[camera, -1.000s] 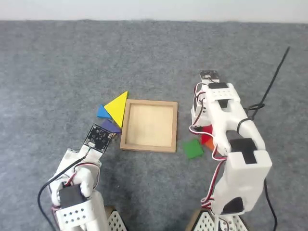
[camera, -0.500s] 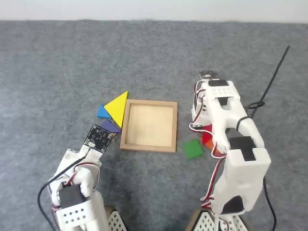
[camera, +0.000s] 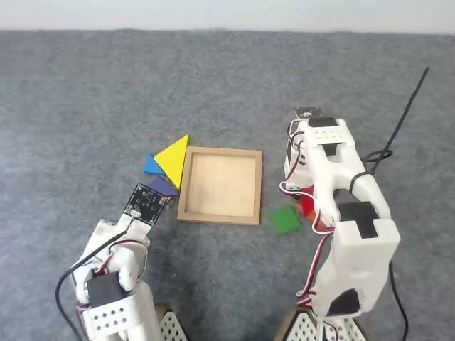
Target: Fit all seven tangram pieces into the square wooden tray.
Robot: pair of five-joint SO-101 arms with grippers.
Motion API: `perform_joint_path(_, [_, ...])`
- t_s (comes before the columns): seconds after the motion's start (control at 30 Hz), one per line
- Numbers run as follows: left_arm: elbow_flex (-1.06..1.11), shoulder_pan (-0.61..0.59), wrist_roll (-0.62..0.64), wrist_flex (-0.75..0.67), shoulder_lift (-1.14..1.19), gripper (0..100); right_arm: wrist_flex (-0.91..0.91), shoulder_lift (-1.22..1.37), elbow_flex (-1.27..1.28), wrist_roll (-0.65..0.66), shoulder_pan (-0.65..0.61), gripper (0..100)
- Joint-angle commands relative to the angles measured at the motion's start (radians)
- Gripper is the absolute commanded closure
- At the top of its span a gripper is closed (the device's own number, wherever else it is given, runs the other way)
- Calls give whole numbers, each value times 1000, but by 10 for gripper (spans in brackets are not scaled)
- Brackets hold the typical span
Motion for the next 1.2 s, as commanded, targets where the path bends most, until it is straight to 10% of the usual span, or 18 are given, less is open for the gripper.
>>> perform_joint_path(0.0, [-15, -8, -6, -8, -18, 927, 16, -82, -40, 9, -5, 724])
perform_joint_path(0.63, [-15, -6, -6, -8, -18, 927, -68, -45, -61, 206, -7, 601])
perform_joint_path(1.17, [-15, -8, -6, -6, -18, 927, -65, 24, -61, 239, -7, 745])
